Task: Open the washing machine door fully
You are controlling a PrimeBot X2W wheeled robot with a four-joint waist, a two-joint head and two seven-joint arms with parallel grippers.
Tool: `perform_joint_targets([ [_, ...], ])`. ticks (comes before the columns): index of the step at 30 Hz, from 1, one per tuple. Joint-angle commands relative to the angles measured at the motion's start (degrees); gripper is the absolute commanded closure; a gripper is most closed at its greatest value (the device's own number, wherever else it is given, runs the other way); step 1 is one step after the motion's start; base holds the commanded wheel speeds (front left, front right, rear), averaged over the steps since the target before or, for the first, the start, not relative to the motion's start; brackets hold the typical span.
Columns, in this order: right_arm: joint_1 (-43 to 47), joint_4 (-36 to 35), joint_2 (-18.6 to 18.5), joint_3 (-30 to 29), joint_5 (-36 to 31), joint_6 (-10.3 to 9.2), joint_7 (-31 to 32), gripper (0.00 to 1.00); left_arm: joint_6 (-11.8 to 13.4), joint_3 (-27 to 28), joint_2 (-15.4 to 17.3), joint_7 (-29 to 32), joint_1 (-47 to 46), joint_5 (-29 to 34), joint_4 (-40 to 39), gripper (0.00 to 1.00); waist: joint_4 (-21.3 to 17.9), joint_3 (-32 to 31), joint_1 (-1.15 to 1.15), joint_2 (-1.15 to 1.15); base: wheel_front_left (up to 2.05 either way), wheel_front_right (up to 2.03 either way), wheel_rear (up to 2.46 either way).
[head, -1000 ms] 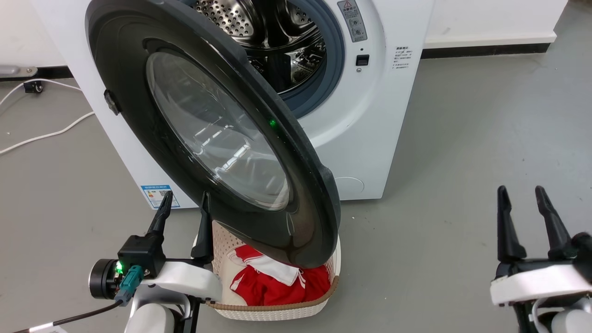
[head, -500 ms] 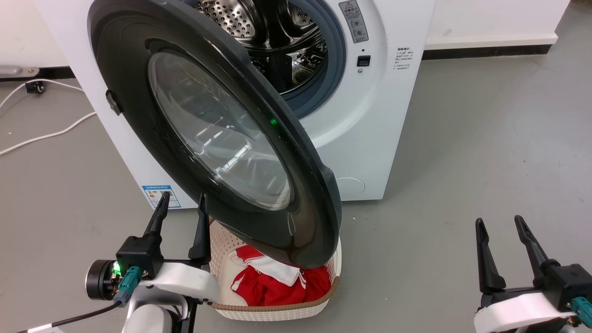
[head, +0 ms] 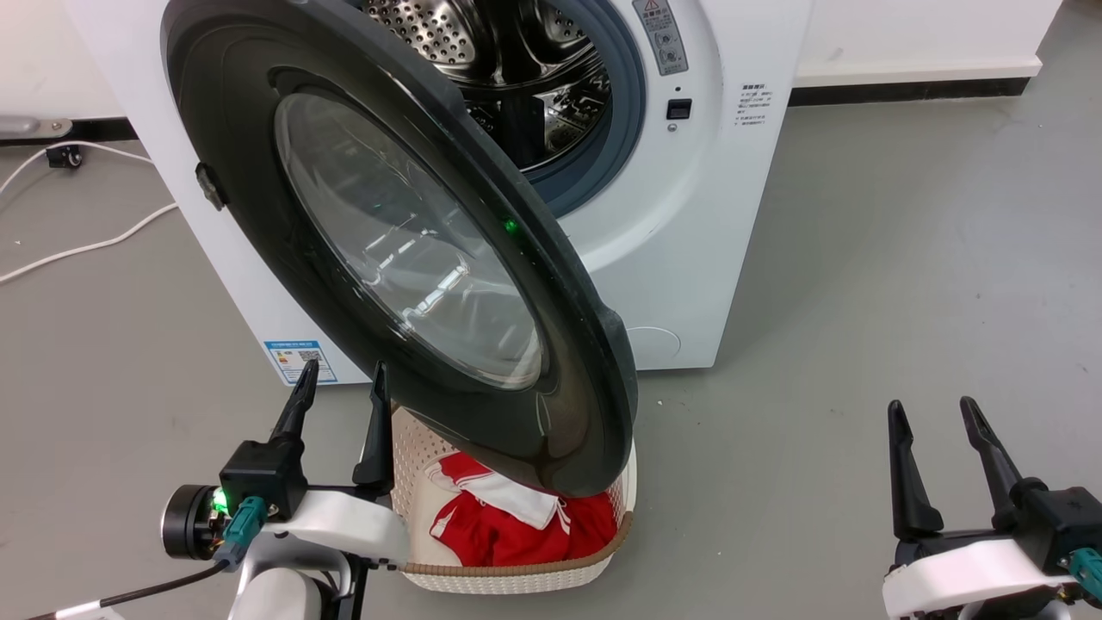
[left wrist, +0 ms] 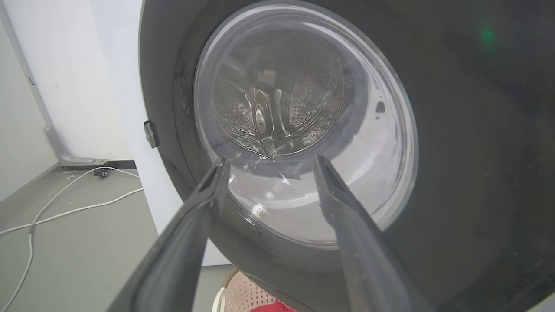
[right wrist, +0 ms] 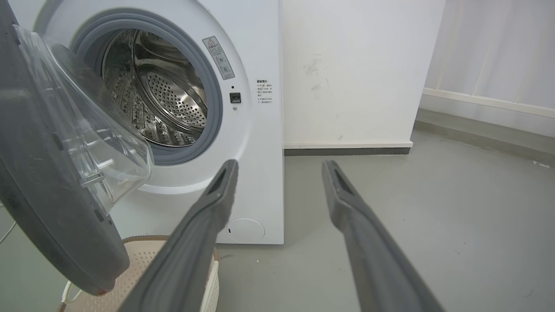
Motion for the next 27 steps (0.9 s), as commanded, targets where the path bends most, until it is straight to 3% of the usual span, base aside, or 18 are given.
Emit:
perform_joint_targets([
  [1, -0.9, 0.0, 0.3, 0.0, -0.3, -0.04, -0.3, 0.0, -0.2, 0.1, 0.1, -0.2, 0.1, 0.0, 0.3, 0.0, 0.1, 0.0, 0.0, 0.0, 0.0, 0.0, 0.0],
  [2, -0.9, -0.1, 0.3, -0.1, -0.1, -0.04, -0.4, 0.0, -0.3, 0.0, 0.1, -0.2, 0.1, -0.1, 0.3, 0.49, 0.1, 0.0, 0.0, 0.0, 0.0, 0.0, 0.0],
  [3, -1.0, -0.2, 0.3, -0.1, -0.3, -0.04, -0.4, 0.0, -0.4, -0.1, 0.1, -0.2, 0.0, -0.2, 0.3, 0.93, 0.1, 0.0, 0.0, 0.0, 0.0, 0.0, 0.0],
  [4, -0.9, -0.1, 0.3, -0.1, -0.2, -0.04, -0.3, 0.0, -0.7, -0.2, 0.1, -0.2, 0.0, -0.5, 0.3, 1.0, 0.2, 0.0, 0.0, 0.0, 0.0, 0.0, 0.0],
  [15, -0.5, 0.1, 0.3, 0.1, 1.9, -0.04, -0.4, 0.0, -1.7, -0.4, 0.0, -0.2, -0.7, -1.9, -2.0, 1.0, 0.6, 0.2, 0.0, 0.0, 0.0, 0.0, 0.0],
  [27, -0.2, -0.4, 0.3, -0.8, 2.0, -0.04, 0.0, 0.0, -1.3, -1.3, -0.1, -0.1, -6.4, -1.5, -16.4, 1.0, 1.3, 0.2, 0.0, 0.0, 0.0, 0.0, 0.0],
])
